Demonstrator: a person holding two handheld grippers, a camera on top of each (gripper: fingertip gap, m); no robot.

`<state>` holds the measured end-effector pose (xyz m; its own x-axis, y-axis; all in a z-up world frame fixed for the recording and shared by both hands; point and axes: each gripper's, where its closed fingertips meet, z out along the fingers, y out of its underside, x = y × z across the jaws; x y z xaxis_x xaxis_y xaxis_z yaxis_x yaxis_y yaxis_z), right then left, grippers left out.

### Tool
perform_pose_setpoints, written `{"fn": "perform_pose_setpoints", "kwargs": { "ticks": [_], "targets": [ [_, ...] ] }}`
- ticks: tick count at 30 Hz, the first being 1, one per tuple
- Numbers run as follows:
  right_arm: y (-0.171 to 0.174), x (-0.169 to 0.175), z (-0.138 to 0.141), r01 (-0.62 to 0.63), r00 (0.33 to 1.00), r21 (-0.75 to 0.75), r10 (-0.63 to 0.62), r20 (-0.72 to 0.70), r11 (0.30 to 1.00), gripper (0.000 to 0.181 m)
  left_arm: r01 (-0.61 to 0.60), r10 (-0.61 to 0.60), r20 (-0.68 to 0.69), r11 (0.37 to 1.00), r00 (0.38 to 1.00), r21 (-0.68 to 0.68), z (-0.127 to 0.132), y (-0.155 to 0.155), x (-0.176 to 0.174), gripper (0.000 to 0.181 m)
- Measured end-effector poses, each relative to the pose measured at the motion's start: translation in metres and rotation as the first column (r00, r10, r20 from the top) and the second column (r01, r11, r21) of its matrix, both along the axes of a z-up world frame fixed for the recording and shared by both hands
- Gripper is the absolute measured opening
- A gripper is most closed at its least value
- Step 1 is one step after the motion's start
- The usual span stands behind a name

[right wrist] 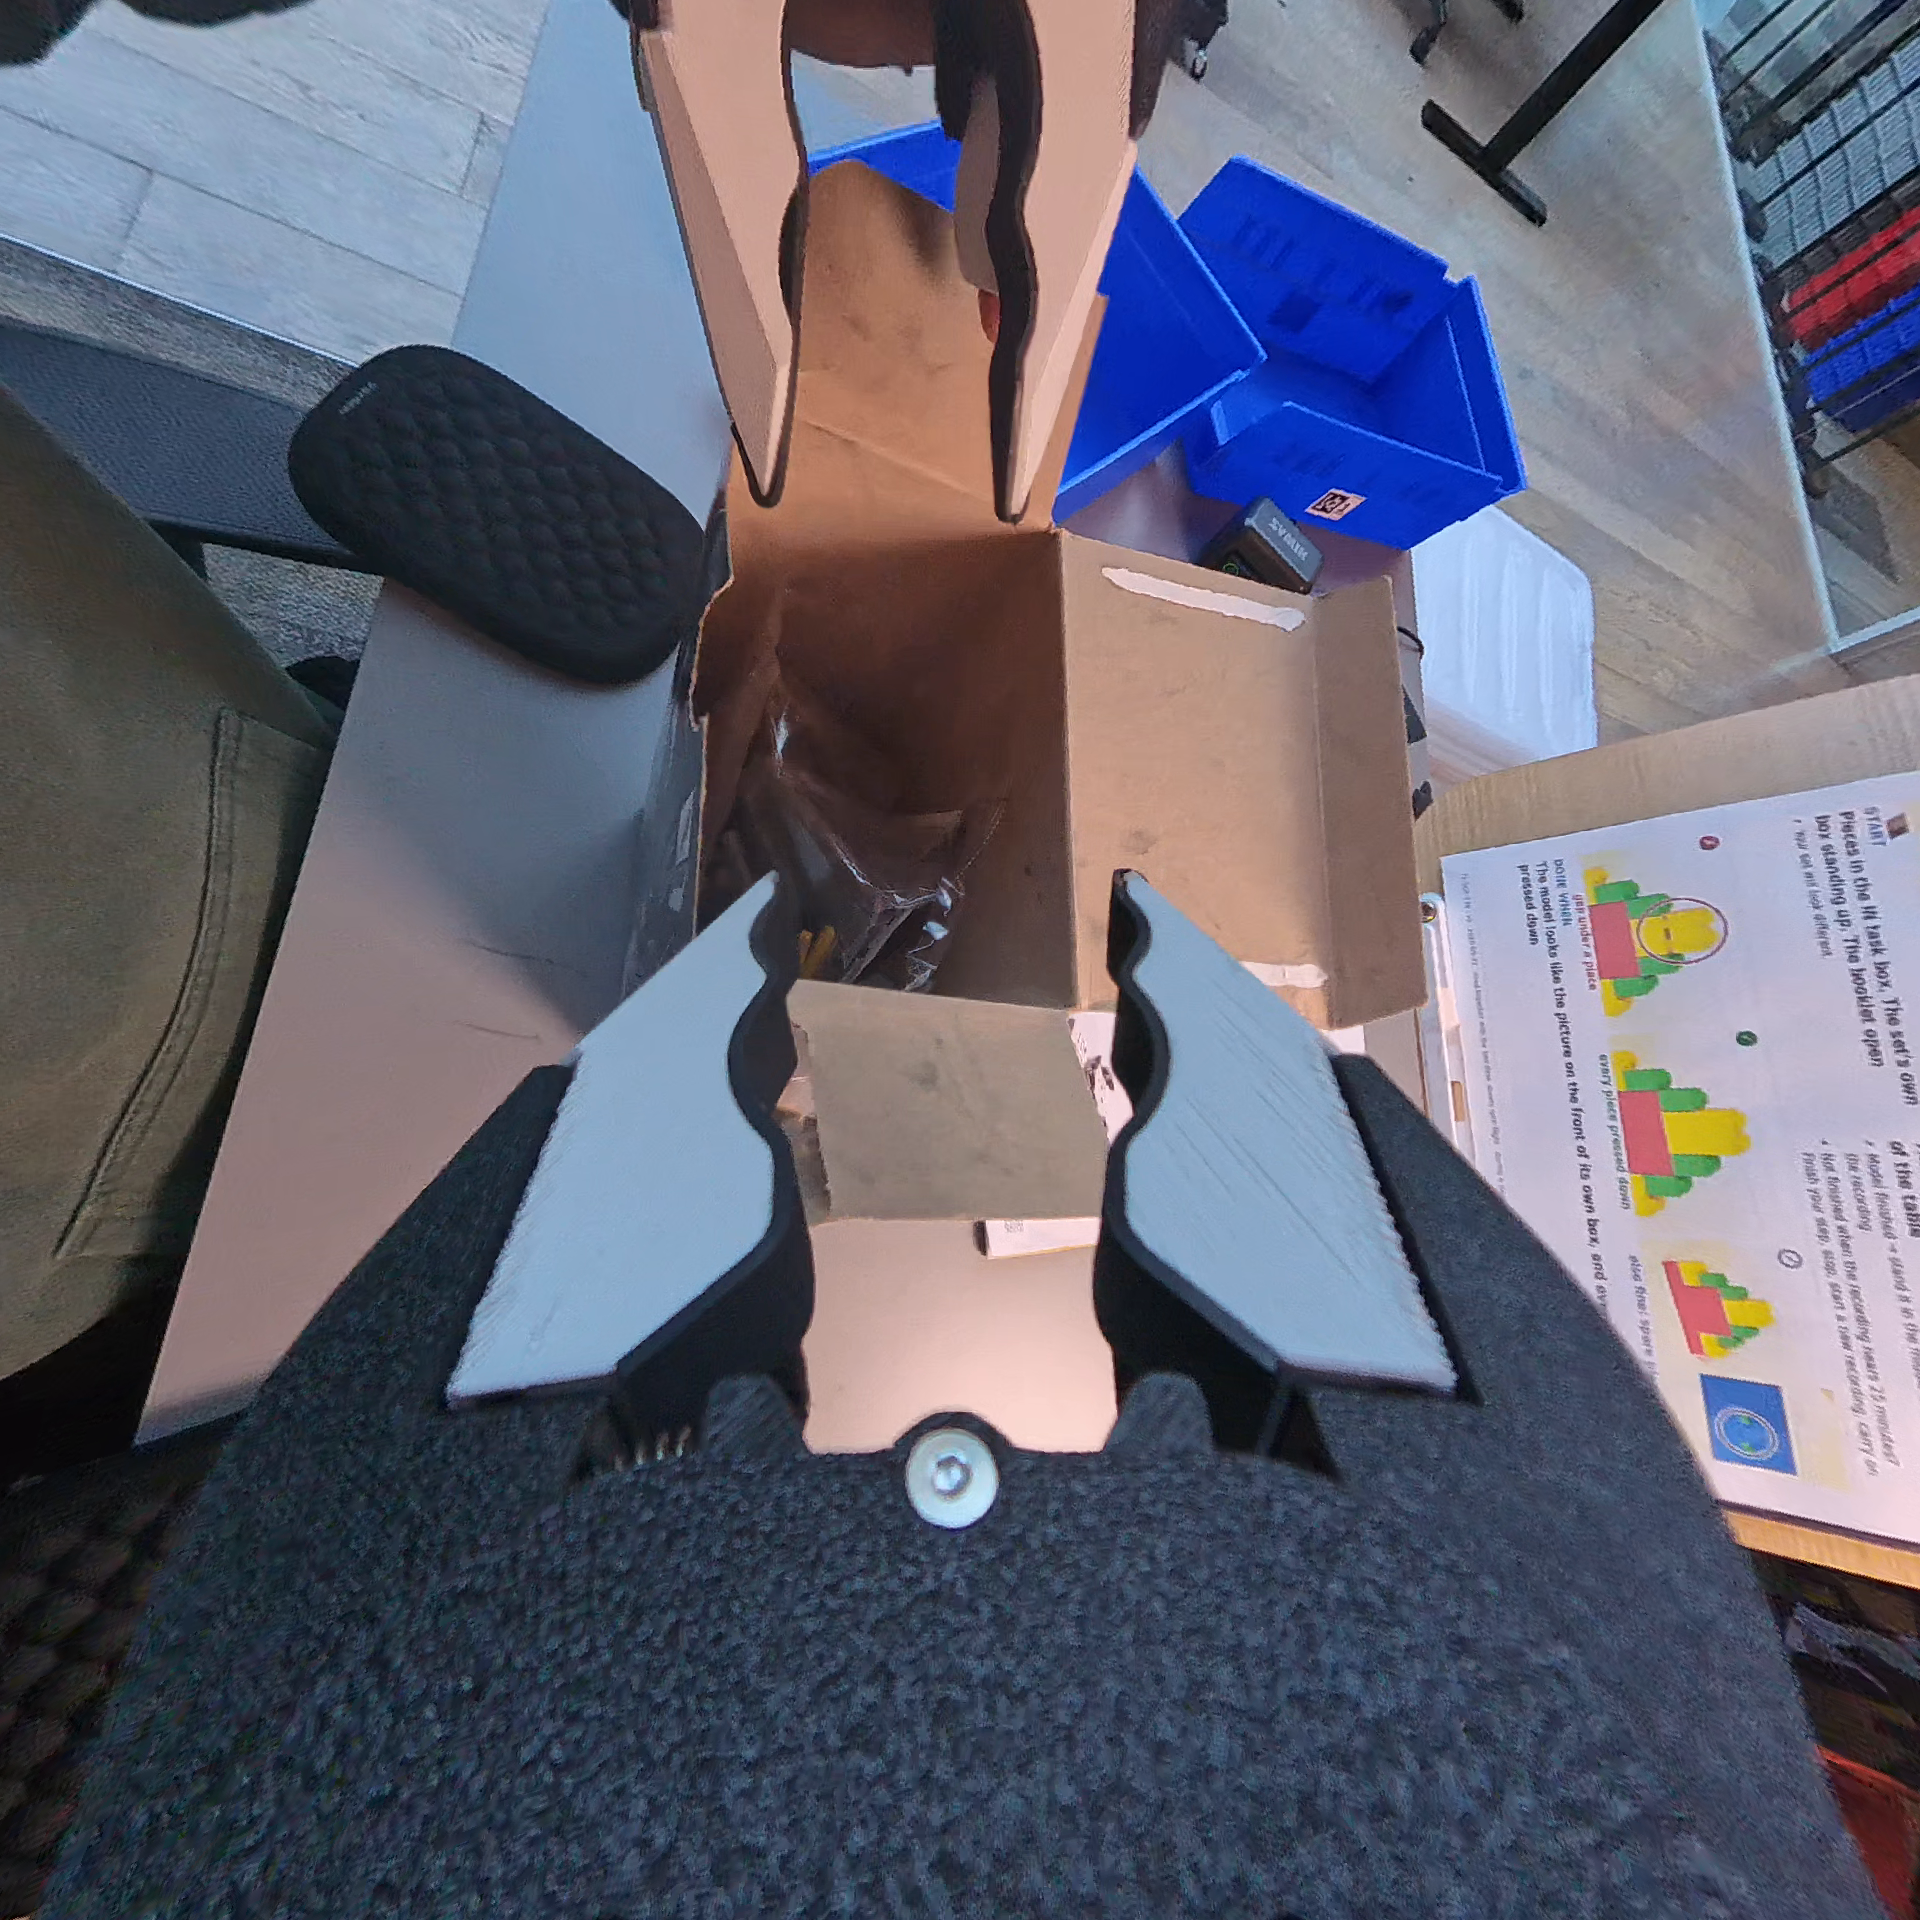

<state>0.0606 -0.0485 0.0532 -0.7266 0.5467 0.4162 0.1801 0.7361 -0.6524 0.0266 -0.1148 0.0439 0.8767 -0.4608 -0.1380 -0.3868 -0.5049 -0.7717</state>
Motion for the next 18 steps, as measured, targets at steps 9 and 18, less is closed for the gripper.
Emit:
{"fn": "perform_pose_setpoints", "kwargs": {
  "ticks": [9, 18],
  "targets": [
    [0.024, -0.001, 0.050, 0.076, 0.945, -0.195, -0.133, -0.299, 0.978, 0.048, -0.018, -0.009, 0.100, 0.964, 0.995, 0.264, 0.037, -0.016, -0.005, 0.059],
    [0.188, -0.028, -0.081, 0.512, 0.771, -0.512, -0.632, -0.081, 0.690, 0.041, -0.206, 0.031, 0.305, 0.802, 0.952, 0.561, -0.016, -0.071, -0.040, 0.102]
  ]
}}
